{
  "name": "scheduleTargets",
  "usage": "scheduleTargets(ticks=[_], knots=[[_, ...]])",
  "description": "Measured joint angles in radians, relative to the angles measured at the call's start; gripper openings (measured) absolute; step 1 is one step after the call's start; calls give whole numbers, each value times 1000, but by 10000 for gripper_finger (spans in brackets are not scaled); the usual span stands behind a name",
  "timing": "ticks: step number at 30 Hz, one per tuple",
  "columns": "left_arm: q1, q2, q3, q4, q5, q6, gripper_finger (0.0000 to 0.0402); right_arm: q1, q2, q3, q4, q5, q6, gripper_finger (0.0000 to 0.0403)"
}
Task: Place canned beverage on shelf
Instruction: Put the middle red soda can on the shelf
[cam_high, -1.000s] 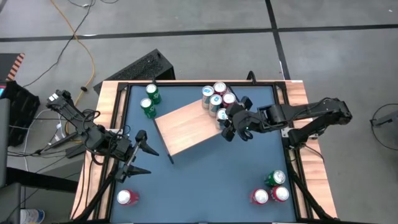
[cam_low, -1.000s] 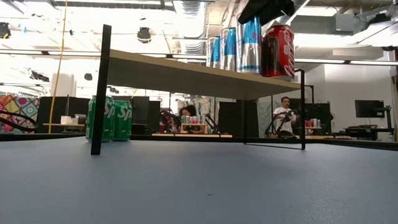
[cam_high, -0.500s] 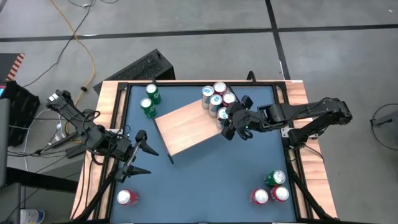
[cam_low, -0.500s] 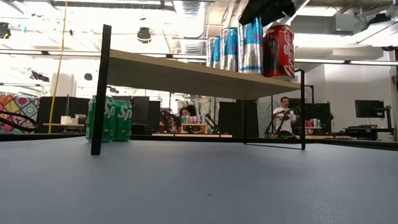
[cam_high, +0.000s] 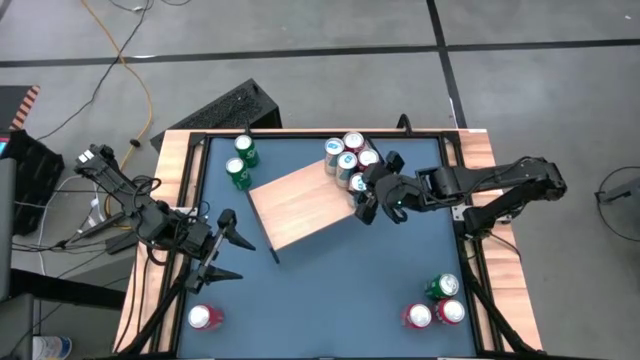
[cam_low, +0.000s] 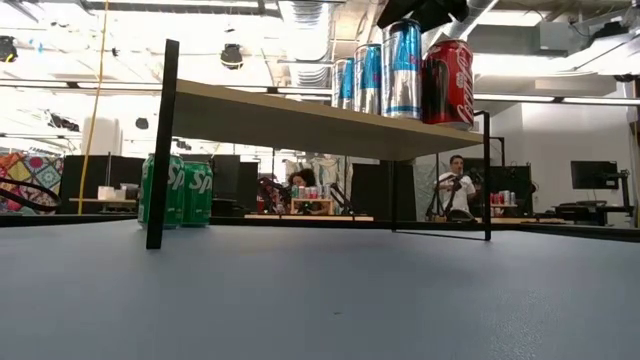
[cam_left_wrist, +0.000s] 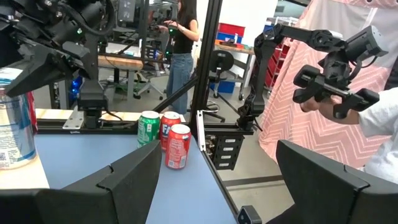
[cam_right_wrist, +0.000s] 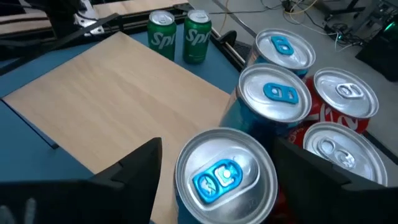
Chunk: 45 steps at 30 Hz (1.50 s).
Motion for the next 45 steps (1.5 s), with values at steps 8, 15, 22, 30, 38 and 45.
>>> scheduleTargets(ticks=[8,15,22,30,38,45], knots=[[0,0,0,0,0,0,303,-3,0,0,6,16,-19,291],[0,0,0,-20,0,-2,303,10,0,0,27,110,-82,291],[0,0,0,-33,0,-10,303,21,-10,0,33,137,-106,292],[0,0,0,-33,-34,-51,303,55,-20,81,13,156,-161,292],[0,0,0,-72,-81,-114,303,249,-17,211,-150,62,-93,292],[0,20,0,-98,-157,-127,303,458,13,168,-471,-41,328,292]])
